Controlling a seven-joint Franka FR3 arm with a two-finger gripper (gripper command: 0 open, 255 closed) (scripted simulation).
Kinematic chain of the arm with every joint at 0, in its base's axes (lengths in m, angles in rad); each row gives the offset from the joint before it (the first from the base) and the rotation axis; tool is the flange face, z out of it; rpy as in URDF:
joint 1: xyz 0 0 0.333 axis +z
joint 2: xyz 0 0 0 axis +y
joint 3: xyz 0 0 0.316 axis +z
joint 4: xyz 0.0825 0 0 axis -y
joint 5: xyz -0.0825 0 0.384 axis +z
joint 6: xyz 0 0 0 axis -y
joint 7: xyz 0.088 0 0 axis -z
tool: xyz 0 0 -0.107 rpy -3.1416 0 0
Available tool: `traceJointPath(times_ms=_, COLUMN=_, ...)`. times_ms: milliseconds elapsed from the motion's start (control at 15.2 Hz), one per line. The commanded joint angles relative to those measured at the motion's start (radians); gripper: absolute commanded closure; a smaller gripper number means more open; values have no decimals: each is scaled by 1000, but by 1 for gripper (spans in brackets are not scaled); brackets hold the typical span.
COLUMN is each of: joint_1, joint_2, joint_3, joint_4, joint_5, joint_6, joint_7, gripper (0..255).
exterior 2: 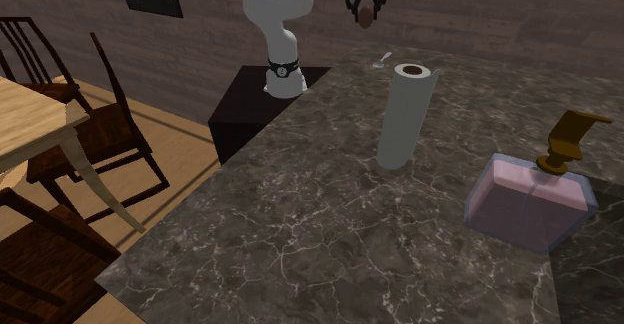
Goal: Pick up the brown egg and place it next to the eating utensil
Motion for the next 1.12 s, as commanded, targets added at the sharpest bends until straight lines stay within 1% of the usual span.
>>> traceJointPath(times_ms=0, joint_1=39, joint_2=-30, joint_3=45, joint_4=3, joint_5=42, joint_6=-16, joint_7=60, gripper=255)
traceJointPath(times_ms=330, joint_1=122, joint_2=-86, joint_3=149, joint_4=26, joint_5=138, joint_6=-50, joint_7=198, gripper=255)
traceJointPath(times_ms=660, joint_1=184, joint_2=-105, joint_3=266, joint_4=85, joint_5=234, joint_6=-67, joint_7=340, gripper=255)
traceJointPath(times_ms=1056, joint_1=201, joint_2=-105, joint_3=325, joint_4=20, joint_5=290, joint_6=-3, joint_7=326, gripper=255)
